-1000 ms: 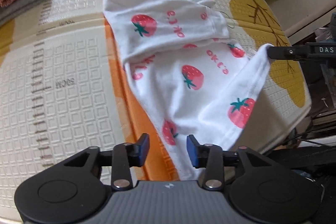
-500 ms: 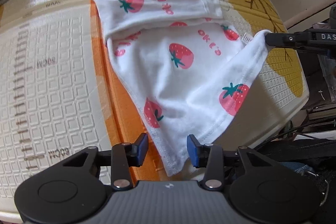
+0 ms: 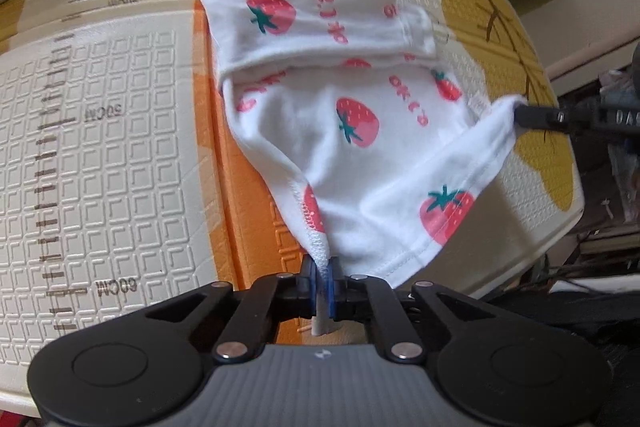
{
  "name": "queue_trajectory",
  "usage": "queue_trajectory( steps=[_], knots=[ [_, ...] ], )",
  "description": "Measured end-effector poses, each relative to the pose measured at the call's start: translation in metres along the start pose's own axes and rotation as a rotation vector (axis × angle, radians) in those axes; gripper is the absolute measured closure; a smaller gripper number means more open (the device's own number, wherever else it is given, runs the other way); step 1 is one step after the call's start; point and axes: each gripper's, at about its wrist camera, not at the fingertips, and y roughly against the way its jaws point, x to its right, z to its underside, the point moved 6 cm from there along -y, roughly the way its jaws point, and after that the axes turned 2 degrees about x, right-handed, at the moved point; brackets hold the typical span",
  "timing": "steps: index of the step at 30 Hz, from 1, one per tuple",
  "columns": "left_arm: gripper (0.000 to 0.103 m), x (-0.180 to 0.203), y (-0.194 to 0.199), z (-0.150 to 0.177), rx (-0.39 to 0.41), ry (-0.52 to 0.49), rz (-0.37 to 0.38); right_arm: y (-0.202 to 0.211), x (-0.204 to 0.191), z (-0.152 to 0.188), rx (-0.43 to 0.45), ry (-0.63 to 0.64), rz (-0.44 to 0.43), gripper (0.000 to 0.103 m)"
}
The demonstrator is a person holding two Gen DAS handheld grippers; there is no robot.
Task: Fold clothes
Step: 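Lift the hem upward with both grippers, then carry the hem over the shirt toward the collar with both grippers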
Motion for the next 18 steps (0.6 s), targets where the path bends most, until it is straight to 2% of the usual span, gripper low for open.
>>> queue_trajectory(
  steps=[4,9,18],
  knots=[
    [0.097,-0.004,0.016,-0.011,0.052,0.024,0.015,0.004,0.0,0.0,0.007,0.0,-0.008,0.098],
    [0.097,-0.005,0.043,-0.034,0.158,0.036,0.043,0.013,-0.005,-0.009,0.047,0.0,-0.032,0.098],
    [0.097,-0.02,0.059,-0.082,0.28,0.069,0.011,0.012,-0.017,-0.047,0.137,0.0,-0.061,0.098]
  ],
)
